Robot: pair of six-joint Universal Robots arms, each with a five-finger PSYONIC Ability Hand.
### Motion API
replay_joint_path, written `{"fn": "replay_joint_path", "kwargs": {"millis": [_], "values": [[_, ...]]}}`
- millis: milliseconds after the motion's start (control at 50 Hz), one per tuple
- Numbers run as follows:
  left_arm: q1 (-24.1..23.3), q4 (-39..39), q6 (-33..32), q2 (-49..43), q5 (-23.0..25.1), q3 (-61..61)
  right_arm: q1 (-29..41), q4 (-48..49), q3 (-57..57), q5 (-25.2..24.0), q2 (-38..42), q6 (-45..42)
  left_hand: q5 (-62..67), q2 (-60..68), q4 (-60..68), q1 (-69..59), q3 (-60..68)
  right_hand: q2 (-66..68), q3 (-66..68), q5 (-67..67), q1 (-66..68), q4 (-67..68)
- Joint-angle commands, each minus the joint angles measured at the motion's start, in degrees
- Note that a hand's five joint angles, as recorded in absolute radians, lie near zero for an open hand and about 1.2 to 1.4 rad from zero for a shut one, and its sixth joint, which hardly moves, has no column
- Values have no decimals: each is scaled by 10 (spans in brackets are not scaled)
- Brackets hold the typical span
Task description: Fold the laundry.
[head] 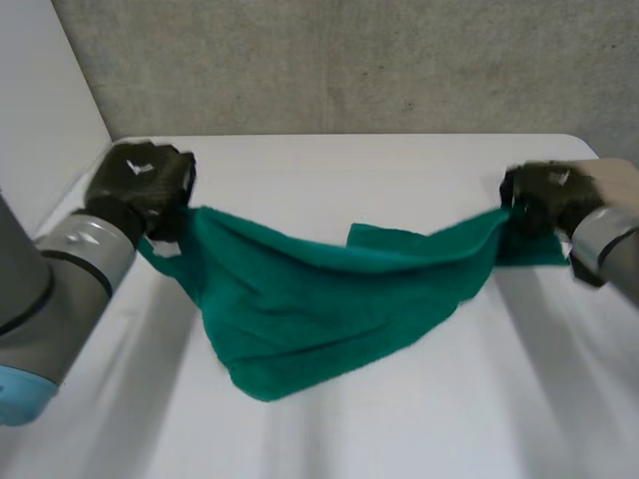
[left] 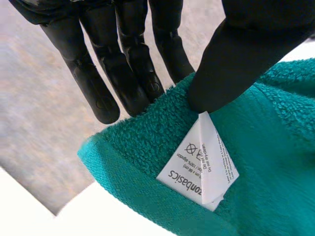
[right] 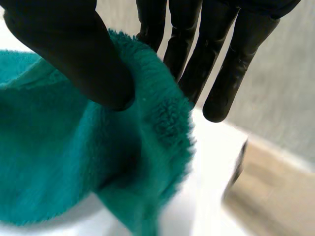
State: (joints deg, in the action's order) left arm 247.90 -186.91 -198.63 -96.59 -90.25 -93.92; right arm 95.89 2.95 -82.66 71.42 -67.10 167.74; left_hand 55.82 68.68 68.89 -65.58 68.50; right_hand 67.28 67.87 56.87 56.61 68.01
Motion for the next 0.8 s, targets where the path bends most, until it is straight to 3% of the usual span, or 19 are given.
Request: {"fn": "replay_joint_path", "kwargs": {"millis": [20, 80, 180, 280, 440, 560, 620, 720, 800], "values": [[43, 37, -24, 92, 4, 21, -20, -279, 156, -56, -124, -201, 142, 113, 111, -144, 115, 127, 121, 131, 234, 120], [52, 79, -68, 121, 4, 35, -30, -395, 207, -52, -129, -303, 142, 113, 111, -144, 115, 127, 121, 131, 234, 120], [54, 140, -167, 121, 6, 43, -24, -500, 245, -29, -118, -382, 142, 113, 111, -144, 115, 127, 121, 131, 234, 120], [41, 143, -235, 55, -1, 49, 4, -502, 249, -1, -71, -388, 142, 113, 111, -144, 115, 127, 121, 131, 234, 120], [35, 124, -222, -114, -2, 128, 77, -482, 319, 79, 66, -413, 142, 113, 111, -144, 115, 127, 121, 131, 234, 120], [16, 42, -215, -196, -21, 245, 96, -338, 435, 136, 151, -407, 142, 113, 111, -144, 115, 127, 121, 131, 234, 120], [14, -48, -213, -210, -43, 311, 105, -256, 495, 153, 164, -406, 142, 113, 111, -144, 115, 127, 121, 131, 234, 120], [13, -254, -207, -209, -64, 384, 141, -29, 582, 159, 164, -374, 142, 113, 111, -144, 115, 127, 121, 131, 234, 120], [12, -325, -197, -207, -85, 422, 142, 93, 581, 163, 138, -339, 142, 113, 111, -144, 115, 127, 121, 131, 234, 120]]}}
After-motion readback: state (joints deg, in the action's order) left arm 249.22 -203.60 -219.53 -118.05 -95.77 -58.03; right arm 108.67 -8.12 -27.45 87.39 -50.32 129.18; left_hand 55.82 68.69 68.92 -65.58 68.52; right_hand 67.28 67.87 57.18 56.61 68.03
